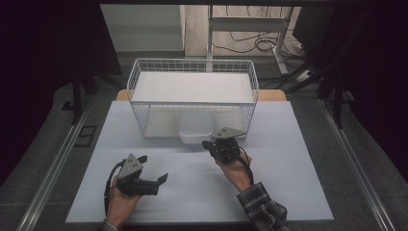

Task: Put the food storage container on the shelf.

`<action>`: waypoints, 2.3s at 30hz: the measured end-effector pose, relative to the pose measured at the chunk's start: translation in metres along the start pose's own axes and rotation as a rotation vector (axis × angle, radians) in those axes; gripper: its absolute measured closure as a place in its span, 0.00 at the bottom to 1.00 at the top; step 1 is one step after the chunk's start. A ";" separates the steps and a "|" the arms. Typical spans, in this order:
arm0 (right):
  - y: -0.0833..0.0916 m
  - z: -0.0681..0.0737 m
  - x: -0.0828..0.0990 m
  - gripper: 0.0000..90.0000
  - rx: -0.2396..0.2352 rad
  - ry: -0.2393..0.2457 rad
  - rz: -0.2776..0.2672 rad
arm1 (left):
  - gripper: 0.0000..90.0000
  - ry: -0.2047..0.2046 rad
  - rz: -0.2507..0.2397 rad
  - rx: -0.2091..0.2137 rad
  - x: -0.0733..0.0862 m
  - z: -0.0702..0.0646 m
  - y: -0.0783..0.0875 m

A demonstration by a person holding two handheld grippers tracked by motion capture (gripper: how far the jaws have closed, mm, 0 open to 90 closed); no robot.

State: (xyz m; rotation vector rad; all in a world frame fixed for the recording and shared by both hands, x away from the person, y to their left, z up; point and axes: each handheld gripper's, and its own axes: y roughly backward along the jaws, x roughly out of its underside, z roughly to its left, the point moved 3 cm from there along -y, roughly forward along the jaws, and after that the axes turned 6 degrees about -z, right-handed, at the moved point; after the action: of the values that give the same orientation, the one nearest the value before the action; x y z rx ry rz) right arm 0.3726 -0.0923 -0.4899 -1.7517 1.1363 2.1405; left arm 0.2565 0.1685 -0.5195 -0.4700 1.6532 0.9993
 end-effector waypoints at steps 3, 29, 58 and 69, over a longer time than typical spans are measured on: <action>-0.006 0.003 0.003 0.99 -0.015 0.001 0.006 | 0.01 -0.013 0.002 0.001 0.009 -0.010 0.012; -0.060 -0.008 0.005 0.99 0.032 0.009 0.050 | 0.01 -0.059 -0.013 -0.003 0.025 -0.008 0.025; -0.088 -0.037 -0.012 0.99 0.118 0.007 0.091 | 0.01 -0.030 -0.023 -0.013 0.024 -0.002 0.025; -0.086 -0.036 -0.012 0.72 0.087 -0.018 0.081 | 0.01 -0.026 -0.012 -0.011 0.025 -0.001 0.025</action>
State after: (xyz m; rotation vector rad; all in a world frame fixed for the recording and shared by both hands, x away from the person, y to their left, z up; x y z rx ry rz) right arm 0.4514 -0.0510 -0.5190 -1.6737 1.2969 2.1122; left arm 0.2295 0.1861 -0.5336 -0.4720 1.6200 1.0023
